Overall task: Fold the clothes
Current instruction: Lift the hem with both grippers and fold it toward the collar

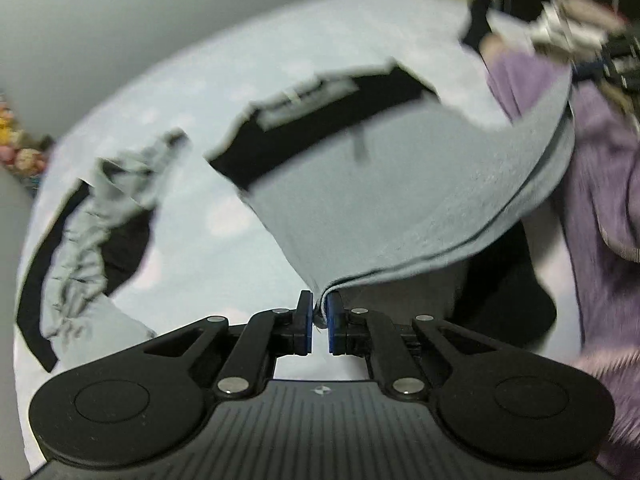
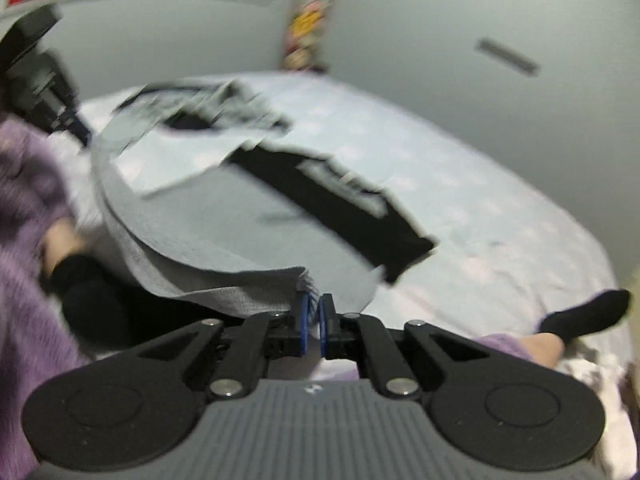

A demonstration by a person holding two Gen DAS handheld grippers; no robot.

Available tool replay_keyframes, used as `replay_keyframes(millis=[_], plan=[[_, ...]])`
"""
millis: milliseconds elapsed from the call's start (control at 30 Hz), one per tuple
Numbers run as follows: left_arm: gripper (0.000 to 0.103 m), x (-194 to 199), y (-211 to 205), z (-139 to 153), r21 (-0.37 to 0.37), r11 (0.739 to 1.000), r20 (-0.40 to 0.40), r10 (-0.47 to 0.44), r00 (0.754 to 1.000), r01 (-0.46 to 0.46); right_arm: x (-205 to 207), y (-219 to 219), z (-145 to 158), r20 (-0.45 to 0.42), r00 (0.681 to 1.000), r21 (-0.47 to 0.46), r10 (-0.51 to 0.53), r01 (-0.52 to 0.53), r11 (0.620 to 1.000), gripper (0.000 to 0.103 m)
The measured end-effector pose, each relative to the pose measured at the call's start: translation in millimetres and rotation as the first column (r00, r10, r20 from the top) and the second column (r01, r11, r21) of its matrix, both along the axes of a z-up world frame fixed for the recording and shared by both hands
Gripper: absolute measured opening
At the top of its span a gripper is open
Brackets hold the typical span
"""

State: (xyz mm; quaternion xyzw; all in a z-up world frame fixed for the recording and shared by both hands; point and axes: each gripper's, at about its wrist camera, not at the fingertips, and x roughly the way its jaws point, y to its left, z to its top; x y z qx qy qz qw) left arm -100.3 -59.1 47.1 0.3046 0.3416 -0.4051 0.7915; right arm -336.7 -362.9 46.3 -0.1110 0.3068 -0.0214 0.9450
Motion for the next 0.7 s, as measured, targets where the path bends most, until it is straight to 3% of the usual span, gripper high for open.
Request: replay_keyframes(millis=[167, 467, 567, 700], plan=[[0.005, 4, 0, 39, -0.137, 0.990, 0.095, 0.058, 0.994, -0.045, 1, 1, 16, 0.128, 0.986, -0.011, -0.107, 0.109, 0.994, 0.007], [0.005, 58, -40, 57, -0.223, 0.970, 0.161, 0.136, 0.978, -0.098, 50, -24, 42, 0.232, 0.945, -0.049, -0.230, 0.248, 0.968, 0.000], [0.005, 80, -57, 50, -0.216, 0.971, 0.157, 0.141, 0.977, -0.105, 74, -45, 41, 0.216, 0.940, 0.004, -0.265, 0.270, 0.963, 0.001], [0.005, 98, -77, 23, -0.141, 0.984, 0.131, 0.130, 0.983, -0.112, 104, -61, 16, 0.093, 0.969, 0.096, -0.229, 0.220, 0.971, 0.001]])
